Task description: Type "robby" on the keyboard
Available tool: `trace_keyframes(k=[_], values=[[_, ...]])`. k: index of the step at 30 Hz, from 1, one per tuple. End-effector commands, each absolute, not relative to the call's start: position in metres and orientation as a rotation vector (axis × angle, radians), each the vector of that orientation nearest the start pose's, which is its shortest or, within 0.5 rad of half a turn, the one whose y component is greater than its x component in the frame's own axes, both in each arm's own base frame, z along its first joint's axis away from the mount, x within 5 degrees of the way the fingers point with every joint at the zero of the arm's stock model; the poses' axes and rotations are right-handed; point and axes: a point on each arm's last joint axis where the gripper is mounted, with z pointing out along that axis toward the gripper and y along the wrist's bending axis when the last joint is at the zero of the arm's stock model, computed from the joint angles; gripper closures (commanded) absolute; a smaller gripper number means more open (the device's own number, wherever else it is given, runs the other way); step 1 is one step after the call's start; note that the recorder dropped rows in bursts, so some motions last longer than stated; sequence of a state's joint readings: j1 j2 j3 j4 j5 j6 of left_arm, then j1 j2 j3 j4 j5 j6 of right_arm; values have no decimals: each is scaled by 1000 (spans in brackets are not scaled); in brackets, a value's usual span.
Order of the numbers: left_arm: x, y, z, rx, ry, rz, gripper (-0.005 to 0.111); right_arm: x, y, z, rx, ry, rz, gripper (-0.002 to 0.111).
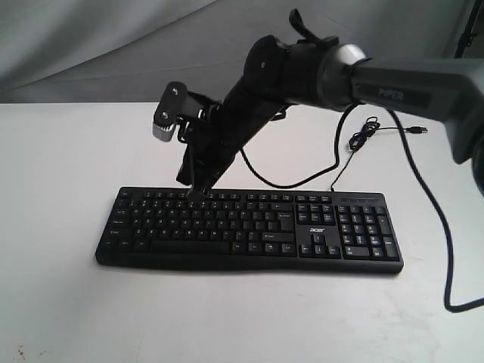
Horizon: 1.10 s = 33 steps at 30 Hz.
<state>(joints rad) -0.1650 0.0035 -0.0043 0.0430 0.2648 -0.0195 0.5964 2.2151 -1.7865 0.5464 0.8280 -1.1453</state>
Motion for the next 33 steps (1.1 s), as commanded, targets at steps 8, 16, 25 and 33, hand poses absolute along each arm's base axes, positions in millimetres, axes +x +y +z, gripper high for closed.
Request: trace_keyframes(k=[8, 16, 25, 33], values=[[55, -8, 190, 161, 1736, -97, 107, 311, 259, 344, -1375, 1658, 382, 108], [55, -8, 190, 161, 1736, -97, 107, 233, 199, 407, -1140, 1539, 379, 108], [55, -8, 190, 161, 1736, -97, 107, 172, 154, 472, -1015, 1315, 353, 108], [55, -8, 190, 161, 1736, -97, 107, 119, 105, 525, -643, 1134, 490, 108]])
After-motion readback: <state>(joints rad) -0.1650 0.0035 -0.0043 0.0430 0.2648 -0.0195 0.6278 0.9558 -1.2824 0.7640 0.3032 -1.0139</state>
